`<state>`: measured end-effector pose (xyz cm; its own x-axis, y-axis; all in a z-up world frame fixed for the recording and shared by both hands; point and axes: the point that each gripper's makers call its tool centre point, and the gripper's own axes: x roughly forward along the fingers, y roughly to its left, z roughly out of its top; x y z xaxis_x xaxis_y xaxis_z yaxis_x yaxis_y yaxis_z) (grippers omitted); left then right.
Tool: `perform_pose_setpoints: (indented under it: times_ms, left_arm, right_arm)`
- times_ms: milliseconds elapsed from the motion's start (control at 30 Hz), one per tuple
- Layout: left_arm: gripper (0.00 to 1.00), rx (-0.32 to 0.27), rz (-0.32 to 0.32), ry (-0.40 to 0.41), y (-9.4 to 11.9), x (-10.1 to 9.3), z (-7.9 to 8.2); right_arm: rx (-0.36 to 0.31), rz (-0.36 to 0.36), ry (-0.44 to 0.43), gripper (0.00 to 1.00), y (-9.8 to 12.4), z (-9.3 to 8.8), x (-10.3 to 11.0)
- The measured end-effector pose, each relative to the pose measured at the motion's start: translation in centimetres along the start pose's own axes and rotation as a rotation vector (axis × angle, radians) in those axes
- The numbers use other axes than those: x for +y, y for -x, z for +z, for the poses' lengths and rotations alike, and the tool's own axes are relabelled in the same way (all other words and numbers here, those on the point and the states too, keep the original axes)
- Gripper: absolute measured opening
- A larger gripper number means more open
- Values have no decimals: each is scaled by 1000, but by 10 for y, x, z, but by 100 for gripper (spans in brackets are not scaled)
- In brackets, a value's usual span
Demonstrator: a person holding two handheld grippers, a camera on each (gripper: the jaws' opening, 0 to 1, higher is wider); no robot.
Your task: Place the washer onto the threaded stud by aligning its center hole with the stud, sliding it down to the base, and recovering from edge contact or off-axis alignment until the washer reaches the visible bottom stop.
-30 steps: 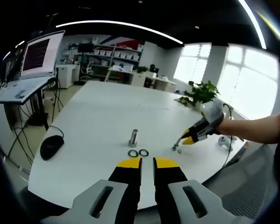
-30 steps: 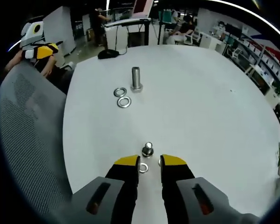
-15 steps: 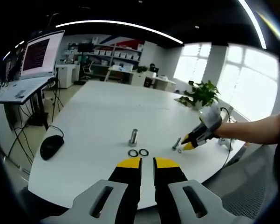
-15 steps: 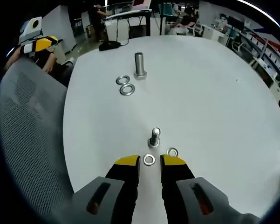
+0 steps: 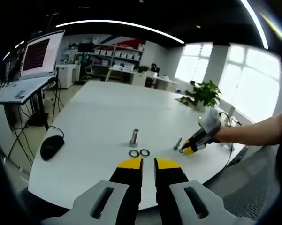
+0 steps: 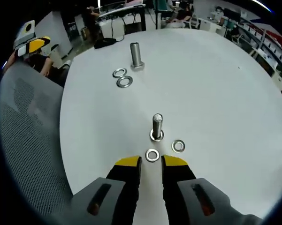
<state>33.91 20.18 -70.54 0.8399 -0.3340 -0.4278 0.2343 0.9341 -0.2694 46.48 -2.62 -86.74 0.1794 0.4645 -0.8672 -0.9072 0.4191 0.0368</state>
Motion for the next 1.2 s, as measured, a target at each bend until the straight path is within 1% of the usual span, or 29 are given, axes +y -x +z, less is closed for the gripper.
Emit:
perform_pose_setpoints:
  times_ms: [33, 67, 133, 200, 233, 333, 633, 867, 967, 1067, 1200]
  left_arm:
    - [7, 0, 0, 0, 0, 0, 0]
    - [7, 1, 1, 0, 0, 0, 0]
    - [7, 0, 1, 1, 0, 0, 0]
    - [7, 2, 1, 0, 0, 0, 0]
    - [7, 4, 1, -1, 0, 0, 0]
    - [7, 4, 2, 0, 0, 0, 0]
    - [7, 4, 5, 1, 0, 0, 0]
    - [7, 2, 7, -1, 0, 0, 0]
    - [7, 5, 7, -1, 0, 0, 0]
    - [7, 3, 7, 0, 0, 0, 0]
    - [7, 6, 8, -2, 0, 0, 0]
  right_arm:
    - [-14, -5, 2, 19, 0, 2, -1]
    - [-7, -4, -8, 19, 0, 1, 0]
    - [-15, -11, -4, 18, 0, 2, -2]
    - [-19, -25, 31, 15, 0, 1, -4]
    - [-21, -24, 20, 15, 0, 2, -4]
    - [-28, -33, 38, 15, 2, 2, -3]
    - [-63, -50, 12, 14, 10, 7, -10]
    - [-125, -64, -35, 14, 26, 16, -13]
    - [-162, -75, -47, 14, 34, 24, -16]
    - [-213, -91, -57, 14, 42, 35, -19]
    - [-254, -96, -61, 14, 49, 45, -16]
